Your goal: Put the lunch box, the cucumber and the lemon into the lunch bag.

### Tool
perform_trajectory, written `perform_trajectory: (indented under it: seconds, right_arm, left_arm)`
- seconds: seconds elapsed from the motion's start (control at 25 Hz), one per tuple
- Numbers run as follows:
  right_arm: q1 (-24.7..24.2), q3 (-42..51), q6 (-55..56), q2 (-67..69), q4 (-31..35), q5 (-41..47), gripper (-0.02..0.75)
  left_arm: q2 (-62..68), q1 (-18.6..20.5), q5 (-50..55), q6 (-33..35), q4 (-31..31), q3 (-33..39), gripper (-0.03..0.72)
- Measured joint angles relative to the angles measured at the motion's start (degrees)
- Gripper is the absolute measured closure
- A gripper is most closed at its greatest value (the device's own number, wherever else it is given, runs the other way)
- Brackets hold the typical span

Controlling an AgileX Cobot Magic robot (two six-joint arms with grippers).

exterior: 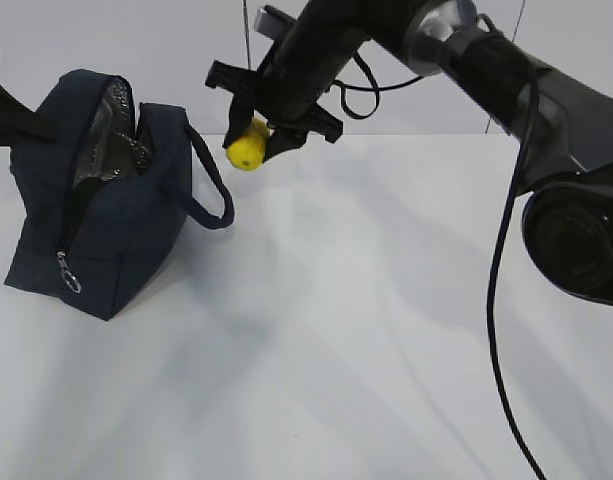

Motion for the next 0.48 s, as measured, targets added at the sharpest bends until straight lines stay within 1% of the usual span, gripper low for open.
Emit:
perform_trajectory:
  seconds: [0.08, 0.2, 0.36, 0.48]
  right_arm:
    - [0.00, -2.98, -0.22, 0.00, 1.77, 0.26, 0.389]
    - [0.00, -6.22, -0.22, 0.00, 6.34, 0.33, 0.390]
    - [0.00, -6.78, -1.04, 0.00, 14.46, 0.47, 0.390]
    - [0.74, -6.78, -2.17, 0.10, 17.14, 0.47, 0.390]
  left_arm:
    - [0.00, 0.00, -0.29, 0.00, 0.40, 0.00, 0.690]
    - [0.00, 0.00, -0.83, 0.00, 0.52, 0.00, 0.690]
    - [0.00, 0.00, -1.07, 0.00, 0.52, 0.00, 0.690]
    - [0.00, 0.00, -1.11, 0.00, 0.52, 0.00, 0.690]
